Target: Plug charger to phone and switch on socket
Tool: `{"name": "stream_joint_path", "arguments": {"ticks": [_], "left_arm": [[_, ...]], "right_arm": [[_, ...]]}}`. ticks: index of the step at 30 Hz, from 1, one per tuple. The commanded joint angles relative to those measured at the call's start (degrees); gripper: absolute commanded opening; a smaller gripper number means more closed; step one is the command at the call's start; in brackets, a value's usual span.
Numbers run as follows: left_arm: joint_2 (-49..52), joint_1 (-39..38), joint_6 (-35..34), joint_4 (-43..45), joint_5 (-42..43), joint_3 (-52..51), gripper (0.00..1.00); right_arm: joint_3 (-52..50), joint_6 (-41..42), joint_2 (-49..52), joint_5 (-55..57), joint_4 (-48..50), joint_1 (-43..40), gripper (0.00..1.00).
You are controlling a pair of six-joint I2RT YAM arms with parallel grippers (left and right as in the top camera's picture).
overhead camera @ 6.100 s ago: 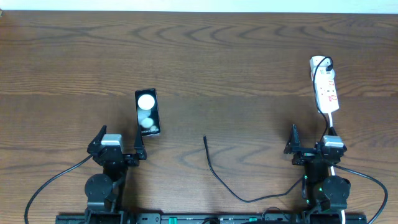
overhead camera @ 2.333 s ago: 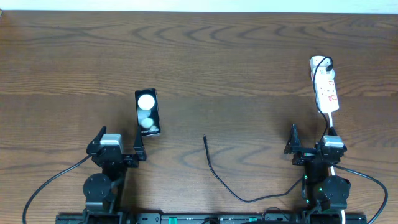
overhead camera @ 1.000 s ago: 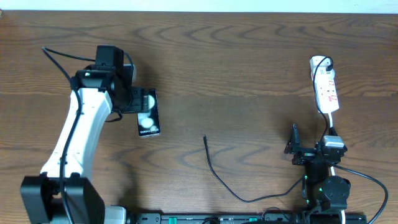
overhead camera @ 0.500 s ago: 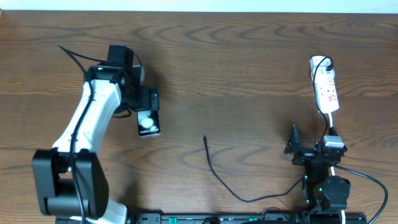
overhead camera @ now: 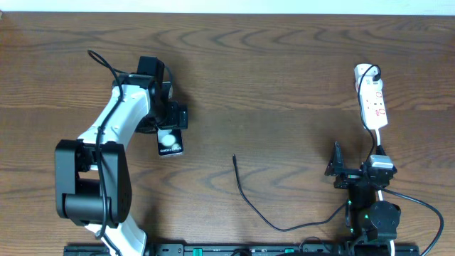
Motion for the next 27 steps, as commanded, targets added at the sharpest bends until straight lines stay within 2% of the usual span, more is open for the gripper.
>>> {"name": "stream_joint_path", "arguments": {"ticks": [1,27], "left_arm": [[1.05,-0.04,-0.52,0.74,-0.92,-0.42,0.98],[1.16,-0.04,-3.96,8.81,-3.48,-5.07,0.98]], "right_arm": [[-0.07,0.72,-0.31,0.48,-0.2,0.59,0.99],[-0.07,0.72,-0.28,0.48,-0.2,0.59,0.99]]}}
